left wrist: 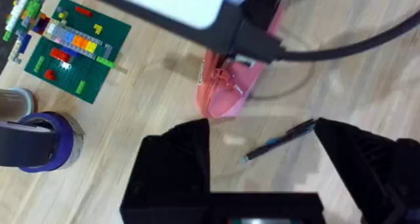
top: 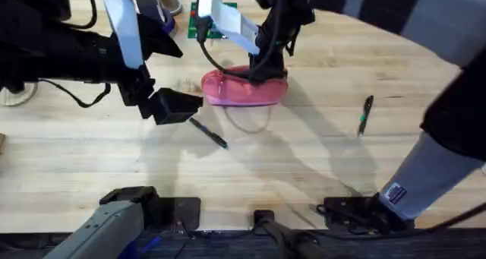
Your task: Unzip the bag, pick up the pens from the table one at a time and place them inside, then zip the bag closed.
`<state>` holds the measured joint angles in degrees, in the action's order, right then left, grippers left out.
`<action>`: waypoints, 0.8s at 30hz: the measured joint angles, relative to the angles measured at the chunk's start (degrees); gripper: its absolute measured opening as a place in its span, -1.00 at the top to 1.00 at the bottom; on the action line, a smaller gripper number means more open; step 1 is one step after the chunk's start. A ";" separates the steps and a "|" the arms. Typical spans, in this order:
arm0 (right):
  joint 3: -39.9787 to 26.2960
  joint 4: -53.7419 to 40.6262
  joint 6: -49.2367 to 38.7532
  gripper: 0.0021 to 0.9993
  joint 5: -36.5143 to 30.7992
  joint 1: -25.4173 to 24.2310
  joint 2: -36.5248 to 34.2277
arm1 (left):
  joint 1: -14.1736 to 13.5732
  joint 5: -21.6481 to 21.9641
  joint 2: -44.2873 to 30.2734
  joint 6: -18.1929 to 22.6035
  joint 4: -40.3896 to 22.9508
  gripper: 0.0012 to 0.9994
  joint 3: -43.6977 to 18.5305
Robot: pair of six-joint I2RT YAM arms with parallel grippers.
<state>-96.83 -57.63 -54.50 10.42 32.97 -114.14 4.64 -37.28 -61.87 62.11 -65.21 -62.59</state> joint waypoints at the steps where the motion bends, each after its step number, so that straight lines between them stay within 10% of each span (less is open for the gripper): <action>1: 0.04 0.32 0.00 0.94 0.11 0.00 -0.57 | 0.00 0.01 0.00 -0.01 0.00 -0.99 0.00; 14: 0.30 1.23 0.01 0.84 0.36 0.00 -1.56 | 0.00 0.02 0.00 0.00 -0.01 -0.99 0.00; 21: 0.38 0.84 -0.17 -0.93 0.32 0.00 -1.55 | 0.00 0.03 0.00 0.00 0.00 -0.99 0.00; 24: 0.41 0.54 -0.20 -0.99 0.34 0.00 -1.56 | 0.00 0.02 0.00 0.00 0.00 -0.99 0.00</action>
<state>-96.42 -57.09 -54.70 10.76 32.97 -115.70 4.64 -37.26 -61.87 62.11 -65.21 -62.59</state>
